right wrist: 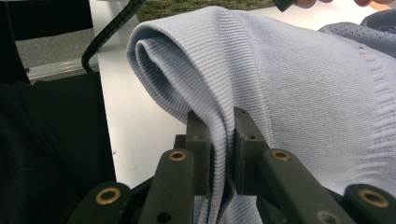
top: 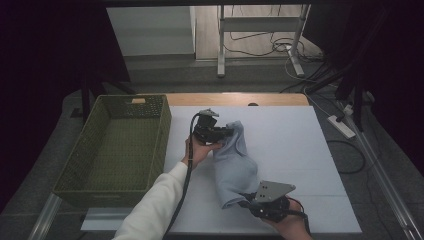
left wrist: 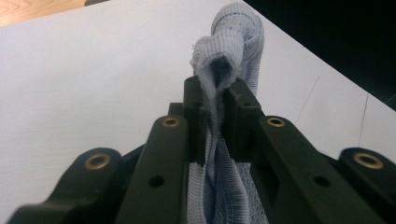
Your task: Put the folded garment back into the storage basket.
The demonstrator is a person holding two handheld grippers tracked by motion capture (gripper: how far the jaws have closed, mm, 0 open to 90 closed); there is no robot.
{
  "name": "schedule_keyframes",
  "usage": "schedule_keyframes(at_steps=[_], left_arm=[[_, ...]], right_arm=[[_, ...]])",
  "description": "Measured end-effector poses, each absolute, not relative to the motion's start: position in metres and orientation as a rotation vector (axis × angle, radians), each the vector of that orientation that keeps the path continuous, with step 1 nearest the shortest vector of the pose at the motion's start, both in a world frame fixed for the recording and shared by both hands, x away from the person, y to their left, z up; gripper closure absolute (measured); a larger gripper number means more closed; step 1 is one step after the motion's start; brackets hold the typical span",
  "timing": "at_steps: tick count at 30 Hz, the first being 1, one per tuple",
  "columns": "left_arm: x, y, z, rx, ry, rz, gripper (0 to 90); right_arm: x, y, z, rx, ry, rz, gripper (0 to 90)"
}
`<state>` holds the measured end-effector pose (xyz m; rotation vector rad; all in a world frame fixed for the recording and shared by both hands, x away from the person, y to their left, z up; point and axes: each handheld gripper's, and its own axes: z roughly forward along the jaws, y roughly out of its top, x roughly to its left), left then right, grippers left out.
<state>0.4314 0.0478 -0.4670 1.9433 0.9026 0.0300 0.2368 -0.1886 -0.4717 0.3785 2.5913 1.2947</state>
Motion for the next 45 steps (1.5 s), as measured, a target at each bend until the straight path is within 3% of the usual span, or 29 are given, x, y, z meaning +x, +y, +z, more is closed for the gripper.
schedule_keyframes(at_steps=[45], left_arm=[[0.412, 0.071, -0.425, 1.882, 0.897, 0.085, 79.9]], right_arm=[[0.239, -0.18, -0.452, 0.379, 2.496, 1.373, 79.2]])
